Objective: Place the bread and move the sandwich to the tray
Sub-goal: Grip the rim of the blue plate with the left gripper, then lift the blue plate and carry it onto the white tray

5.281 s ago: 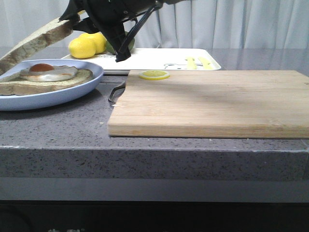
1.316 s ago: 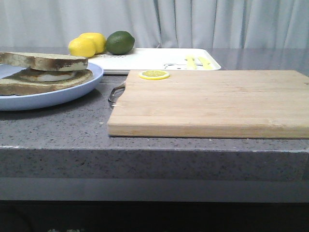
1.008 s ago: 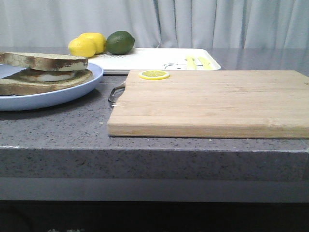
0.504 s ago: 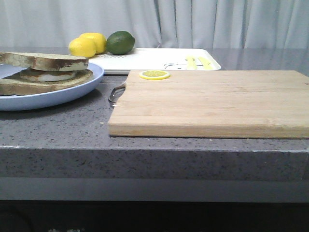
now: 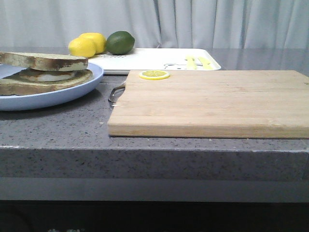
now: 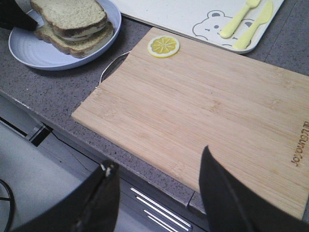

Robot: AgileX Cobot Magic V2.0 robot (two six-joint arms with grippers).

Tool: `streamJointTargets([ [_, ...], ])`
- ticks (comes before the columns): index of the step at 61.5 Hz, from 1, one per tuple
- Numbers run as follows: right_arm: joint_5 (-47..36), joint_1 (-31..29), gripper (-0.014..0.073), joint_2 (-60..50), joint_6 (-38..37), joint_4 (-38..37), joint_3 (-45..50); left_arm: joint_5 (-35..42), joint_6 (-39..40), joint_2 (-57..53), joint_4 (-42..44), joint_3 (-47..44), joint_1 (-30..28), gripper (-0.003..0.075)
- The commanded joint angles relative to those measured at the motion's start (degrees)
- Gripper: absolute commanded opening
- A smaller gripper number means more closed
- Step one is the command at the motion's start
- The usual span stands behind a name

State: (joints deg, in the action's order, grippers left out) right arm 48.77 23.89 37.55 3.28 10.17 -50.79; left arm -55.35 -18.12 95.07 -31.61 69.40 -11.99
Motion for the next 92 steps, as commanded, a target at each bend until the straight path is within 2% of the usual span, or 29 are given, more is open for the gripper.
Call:
streamJointTargets([
  [1,-4.12,-0.23,0.0402,-0.09,0.00,0.47,-1.19,0.79,0.02,-2.08,-1.80,1.68,-0.07,0.0035],
  [8,-4.12,-0.23,0.0402,-0.09,0.00,0.47,-1.19,0.66,-0.12,-2.08,-1.80,1.68,-0.07,-0.0020],
  [44,-4.12,-0.23,0.0402,-0.09,0.00,0.47,-1.19,-3.34,-0.82,-7.56,-2.03,3.51,-0.07,-0.0020],
  [54,-4.12,-0.23,0.0402,-0.09,0.00,0.47,-1.19,-4.69,-0.82,-7.80,-6.70,7.32,-0.07,-0.0020],
  [70,-4.12,-0.23,0.0402,-0.09,0.00,0.47,-1.19,-0.07,-0.38,-6.26,-13.43,11.23,3.78,-0.0020],
  [80,-4.11,-0.23,0.0402,-0.09,0.00,0.47,-1.19,0.64,3.09,-1.05,-14.68,17.62,7.98,-0.0020],
  [92,-4.11,-0.23,0.0402,-0.09,0.00,0.47,-1.19,-1.71,9.94,8.77,-14.68,30.53,11.71,-0.0020],
])
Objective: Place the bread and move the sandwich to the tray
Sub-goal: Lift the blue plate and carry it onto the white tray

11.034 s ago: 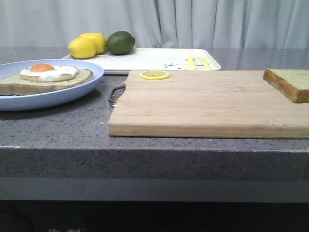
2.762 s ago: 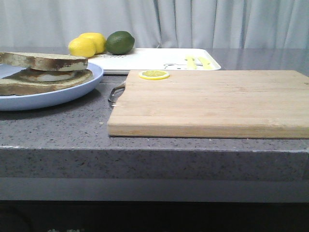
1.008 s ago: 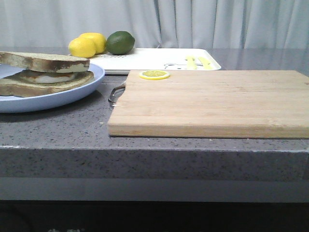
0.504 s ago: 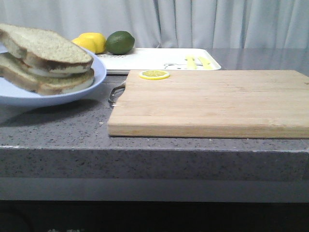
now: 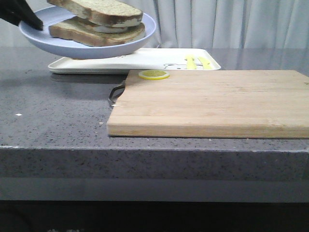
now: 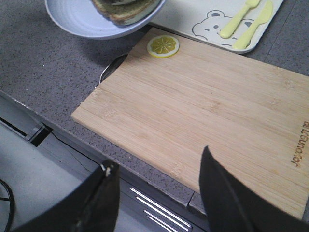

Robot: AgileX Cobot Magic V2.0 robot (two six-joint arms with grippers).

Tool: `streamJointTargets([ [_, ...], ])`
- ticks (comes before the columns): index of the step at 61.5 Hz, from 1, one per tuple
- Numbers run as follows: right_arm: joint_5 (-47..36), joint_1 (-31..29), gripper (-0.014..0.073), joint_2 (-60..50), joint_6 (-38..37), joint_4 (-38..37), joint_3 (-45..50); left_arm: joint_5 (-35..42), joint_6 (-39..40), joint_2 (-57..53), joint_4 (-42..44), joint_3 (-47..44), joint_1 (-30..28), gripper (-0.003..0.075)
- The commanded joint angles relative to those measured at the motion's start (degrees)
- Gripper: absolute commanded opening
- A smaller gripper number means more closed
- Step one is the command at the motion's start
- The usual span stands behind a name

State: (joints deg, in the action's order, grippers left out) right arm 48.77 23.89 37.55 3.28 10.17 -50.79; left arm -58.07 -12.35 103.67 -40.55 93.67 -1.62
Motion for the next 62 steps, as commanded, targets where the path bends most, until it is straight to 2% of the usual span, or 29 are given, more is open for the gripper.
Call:
streamJointTargets([
  [1,-4.11,-0.23,0.0402,-0.09,0.00,0.47,-1.19,0.88,4.71,1.25,-5.73,7.66,1.41,-0.0020],
  [18,-4.11,-0.23,0.0402,-0.09,0.00,0.47,-1.19,-0.32,14.92,13.90,-5.62,23.86,2.65,-0.0020],
  [27,-4.11,-0.23,0.0402,-0.09,0.00,0.47,-1.19,-1.11,17.89,18.92,-5.62,29.11,2.65,-0.0020],
  [39,-4.11,-0.23,0.0402,-0.09,0.00,0.47,-1.19,-2.49,18.01,23.02,-5.94,32.43,2.65,-0.0020],
  [62,-4.11,-0.23,0.0402,-0.09,0.00,0.47,-1.19,-1.46,18.01,23.47,-9.09,32.44,2.75,-0.0011],
])
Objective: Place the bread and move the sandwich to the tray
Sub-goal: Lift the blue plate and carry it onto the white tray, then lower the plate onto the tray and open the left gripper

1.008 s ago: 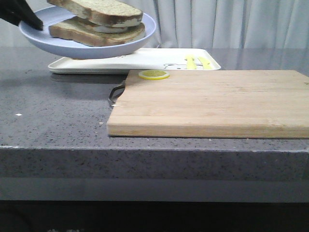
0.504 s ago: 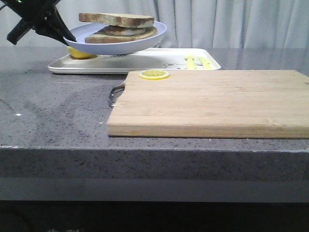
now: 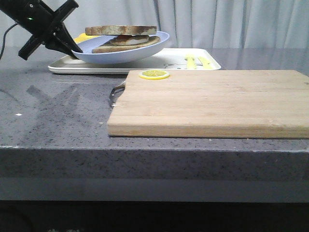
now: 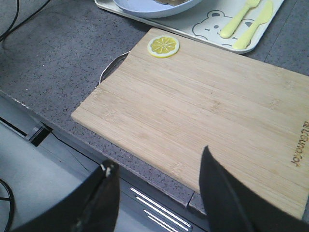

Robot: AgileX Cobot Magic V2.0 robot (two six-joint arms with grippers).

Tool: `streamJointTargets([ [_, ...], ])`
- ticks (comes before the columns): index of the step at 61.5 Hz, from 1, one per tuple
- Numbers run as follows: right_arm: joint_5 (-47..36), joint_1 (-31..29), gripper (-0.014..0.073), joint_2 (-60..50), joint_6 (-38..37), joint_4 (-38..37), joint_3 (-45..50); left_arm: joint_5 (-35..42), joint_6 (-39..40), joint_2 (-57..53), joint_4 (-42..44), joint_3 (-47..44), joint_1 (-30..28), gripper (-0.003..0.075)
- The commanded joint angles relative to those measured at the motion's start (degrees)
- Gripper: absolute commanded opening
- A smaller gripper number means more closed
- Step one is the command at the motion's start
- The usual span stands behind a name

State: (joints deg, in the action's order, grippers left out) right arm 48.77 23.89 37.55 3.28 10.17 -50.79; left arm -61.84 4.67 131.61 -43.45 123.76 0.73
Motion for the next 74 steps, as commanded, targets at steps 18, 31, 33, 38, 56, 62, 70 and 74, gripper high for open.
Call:
streamJointTargets([
  [18,-4.11,-0.23,0.0402,-0.09,0.00,0.47,-1.19,1.08,0.99,-4.46,-6.11,2.34,0.40,0.0223],
  [31,-4.11,-0.23,0.0402,-0.09,0.00,0.47,-1.19,-1.05,0.78,-4.46,-6.11,2.45,0.14,0.0286],
  [33,-4.11,-0.23,0.0402,-0.09,0.00,0.47,-1.19,-1.78,0.47,-4.46,-6.11,2.75,0.14,0.0285],
  [38,-4.11,-0.23,0.0402,-0.09,0.00,0.47,-1.19,-3.39,-0.13,-4.46,-6.11,3.54,-0.23,0.0284],
  [56,-4.11,-0.23,0.0402,-0.09,0.00,0.47,-1.19,-9.98,-0.13,-5.52,1.81,8.41,-0.62,0.0284],
  [62,-4.11,-0.23,0.0402,-0.09,0.00,0.47,-1.19,-10.10,-0.13,-7.10,5.05,8.41,-0.62,0.0282],
  [70,-4.11,-0.23,0.0402,-0.09,0.00,0.47,-1.19,-10.10,-0.33,-10.05,10.88,8.41,0.05,0.0281],
  [74,-4.11,-0.23,0.0402,-0.09,0.00,0.47,-1.19,-10.10,-0.48,-12.07,15.07,8.41,0.98,0.0281],
])
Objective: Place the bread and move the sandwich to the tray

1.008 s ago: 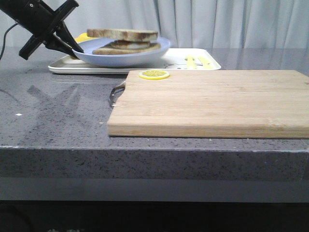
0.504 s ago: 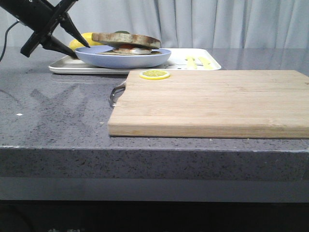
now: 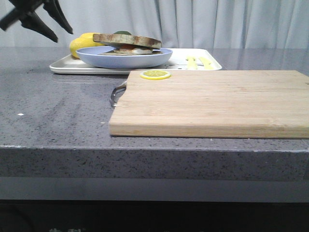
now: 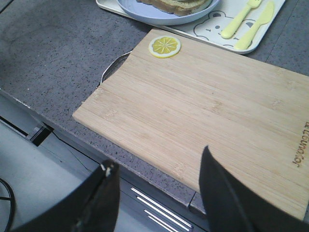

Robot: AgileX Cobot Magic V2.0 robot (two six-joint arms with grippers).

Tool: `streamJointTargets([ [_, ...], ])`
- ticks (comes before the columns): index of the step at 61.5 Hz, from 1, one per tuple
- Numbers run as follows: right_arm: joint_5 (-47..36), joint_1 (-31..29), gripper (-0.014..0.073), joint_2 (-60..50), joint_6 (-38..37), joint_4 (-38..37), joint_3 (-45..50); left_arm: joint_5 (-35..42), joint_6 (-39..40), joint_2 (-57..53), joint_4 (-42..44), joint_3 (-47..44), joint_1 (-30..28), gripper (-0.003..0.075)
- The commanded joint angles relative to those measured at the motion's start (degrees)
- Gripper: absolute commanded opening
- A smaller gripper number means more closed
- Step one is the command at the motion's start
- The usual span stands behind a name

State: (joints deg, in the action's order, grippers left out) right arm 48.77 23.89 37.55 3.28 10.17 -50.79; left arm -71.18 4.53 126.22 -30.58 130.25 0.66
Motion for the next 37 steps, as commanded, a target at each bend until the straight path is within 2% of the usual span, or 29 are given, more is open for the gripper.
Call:
streamJointTargets([
  [1,-4.11,-0.23,0.0402,-0.09,0.00,0.47,-1.19,-0.76,-0.38,-7.10,3.11,1.92,1.28,0.0281],
  [15,-4.11,-0.23,0.0402,-0.09,0.00,0.47,-1.19,-0.76,-1.21,-14.15,13.99,-2.98,6.64,0.0281],
  [27,-4.11,-0.23,0.0402,-0.09,0.00,0.47,-1.19,5.56,-2.79,-22.87,19.54,-15.34,11.32,0.0281],
  [37,-4.11,-0.23,0.0402,-0.09,0.00,0.47,-1.19,12.45,-4.53,-32.41,19.73,-28.56,11.93,0.0281],
])
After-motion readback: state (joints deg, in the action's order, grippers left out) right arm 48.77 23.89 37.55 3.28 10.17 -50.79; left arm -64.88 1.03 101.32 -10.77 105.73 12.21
